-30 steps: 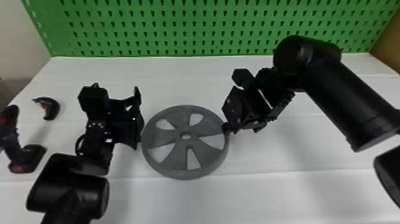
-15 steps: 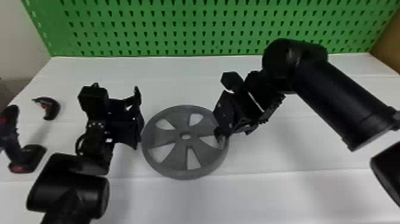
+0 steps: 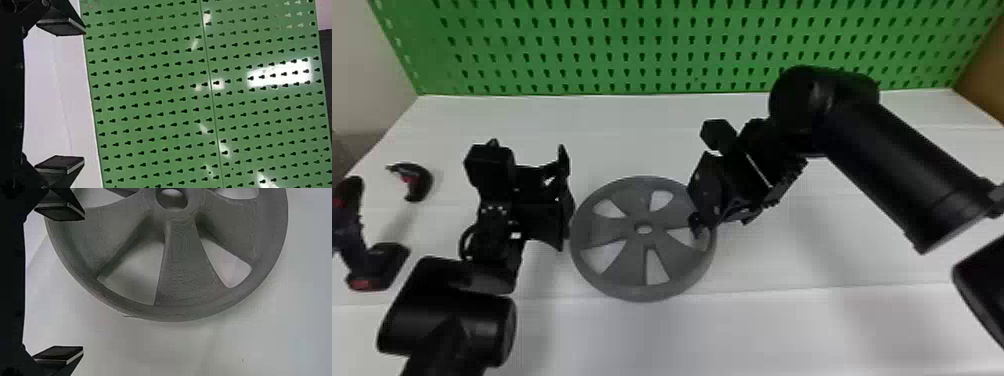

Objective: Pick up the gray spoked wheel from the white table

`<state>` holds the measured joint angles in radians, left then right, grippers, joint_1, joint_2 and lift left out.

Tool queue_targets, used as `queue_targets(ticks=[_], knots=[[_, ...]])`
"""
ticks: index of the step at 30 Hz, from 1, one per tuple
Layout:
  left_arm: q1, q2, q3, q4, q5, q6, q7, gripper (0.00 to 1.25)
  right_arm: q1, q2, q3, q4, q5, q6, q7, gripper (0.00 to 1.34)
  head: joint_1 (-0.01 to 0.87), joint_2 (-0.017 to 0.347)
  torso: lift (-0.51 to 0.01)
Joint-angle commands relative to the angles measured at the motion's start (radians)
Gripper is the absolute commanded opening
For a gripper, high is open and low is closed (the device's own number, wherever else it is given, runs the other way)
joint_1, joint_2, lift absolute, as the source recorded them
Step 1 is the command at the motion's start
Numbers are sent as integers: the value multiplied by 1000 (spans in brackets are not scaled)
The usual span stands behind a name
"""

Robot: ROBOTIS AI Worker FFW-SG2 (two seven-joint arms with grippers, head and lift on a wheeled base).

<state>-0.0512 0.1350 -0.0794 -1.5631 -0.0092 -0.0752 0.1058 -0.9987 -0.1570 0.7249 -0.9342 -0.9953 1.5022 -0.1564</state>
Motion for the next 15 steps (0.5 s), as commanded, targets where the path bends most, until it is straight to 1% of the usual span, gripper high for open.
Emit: queue_targets(ticks=[1,7,12,15], knots=[[-3,0,1,0,-2,0,0,1121,-3,1,4,3,-3,0,0,1233,769,37,-107],[-1,0,0,0,-3,0,0,1121,-11,10,-7,20,-3,10,-3,1233,769,37,-107],[-1,0,-2,2,-8,0,0,1121,-26,31,-10,74,-12,-5,-54,1233,769,38,-107],[-1,0,-5,3,-9,0,0,1123,-26,37,-27,100,-89,-28,-164,1233,769,37,-107]])
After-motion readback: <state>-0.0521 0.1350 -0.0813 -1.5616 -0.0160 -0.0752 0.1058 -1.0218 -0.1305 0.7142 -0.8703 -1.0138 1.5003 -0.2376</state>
